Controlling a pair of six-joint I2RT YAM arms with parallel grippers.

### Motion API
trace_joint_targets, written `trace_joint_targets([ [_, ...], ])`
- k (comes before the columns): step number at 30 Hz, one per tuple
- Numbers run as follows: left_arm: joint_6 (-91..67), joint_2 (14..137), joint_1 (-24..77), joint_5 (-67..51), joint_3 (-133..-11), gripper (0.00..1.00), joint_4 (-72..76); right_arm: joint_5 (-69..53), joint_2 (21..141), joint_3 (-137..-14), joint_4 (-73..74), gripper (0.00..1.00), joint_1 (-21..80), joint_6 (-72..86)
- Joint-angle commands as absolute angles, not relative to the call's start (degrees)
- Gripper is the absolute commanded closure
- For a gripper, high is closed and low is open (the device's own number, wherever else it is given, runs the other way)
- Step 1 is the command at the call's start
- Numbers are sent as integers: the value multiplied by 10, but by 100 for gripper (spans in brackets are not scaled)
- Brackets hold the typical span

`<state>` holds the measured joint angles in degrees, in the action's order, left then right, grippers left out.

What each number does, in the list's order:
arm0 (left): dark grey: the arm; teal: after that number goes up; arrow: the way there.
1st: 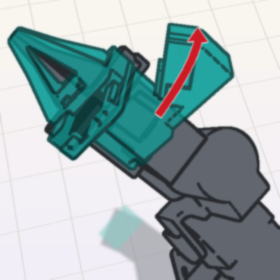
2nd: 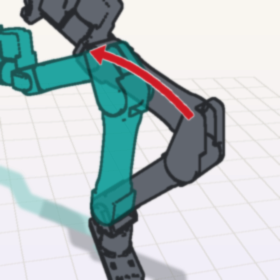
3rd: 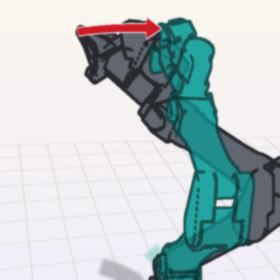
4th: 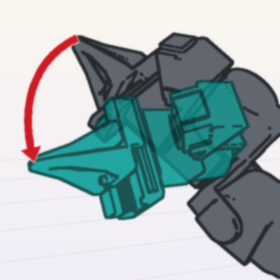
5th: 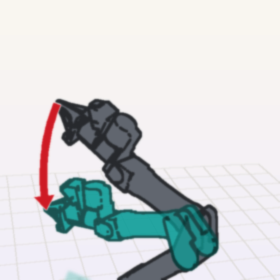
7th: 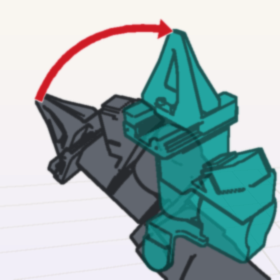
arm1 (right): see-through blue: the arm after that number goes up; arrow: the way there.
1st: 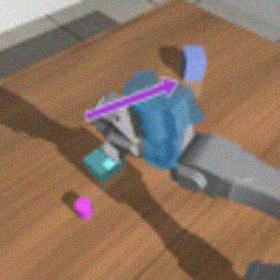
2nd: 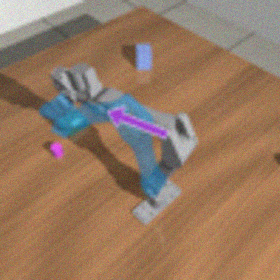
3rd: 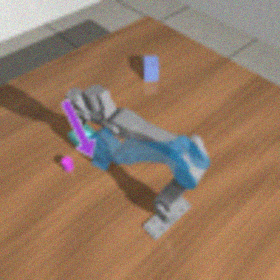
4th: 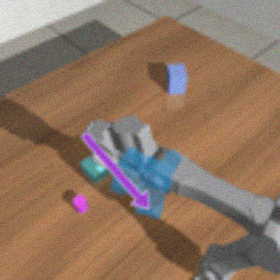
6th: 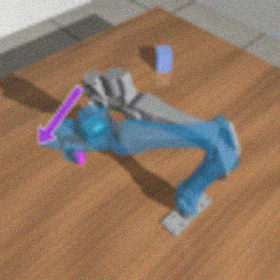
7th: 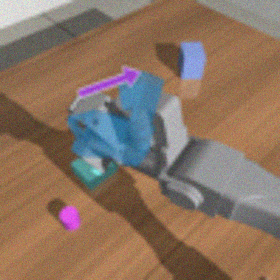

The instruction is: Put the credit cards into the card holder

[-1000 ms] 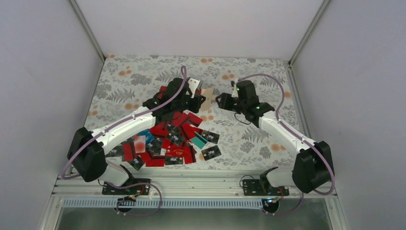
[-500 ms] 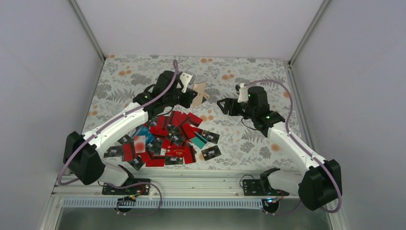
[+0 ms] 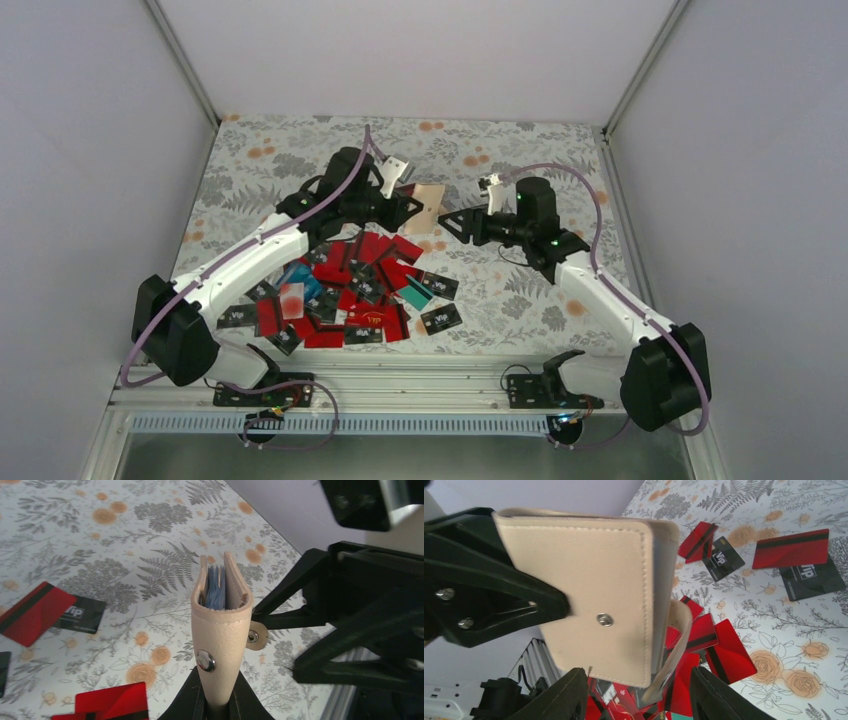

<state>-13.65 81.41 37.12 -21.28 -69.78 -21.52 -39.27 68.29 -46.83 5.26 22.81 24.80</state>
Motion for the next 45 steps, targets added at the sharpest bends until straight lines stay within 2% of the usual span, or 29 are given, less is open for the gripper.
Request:
trace_joint_targets([
  [1,-149,807,367,-262,-712,98,-188,-374,701,-477,54,51,230,246],
  [18,-159,864,367,-302,-716,98,-164,-271,710,-484,99,95,229,244],
  [27,-172,1000,366,-351,-777,98,-149,-202,739,-446,141,96,224,290],
  [37,-179,1170,360,-397,-861,97,-163,-231,832,-428,132,96,199,289],
  [42,-177,1222,355,-394,-881,85,-173,-252,861,-429,136,96,186,278],
  [45,-174,1230,351,-376,-883,69,-178,-270,876,-425,133,96,182,273],
])
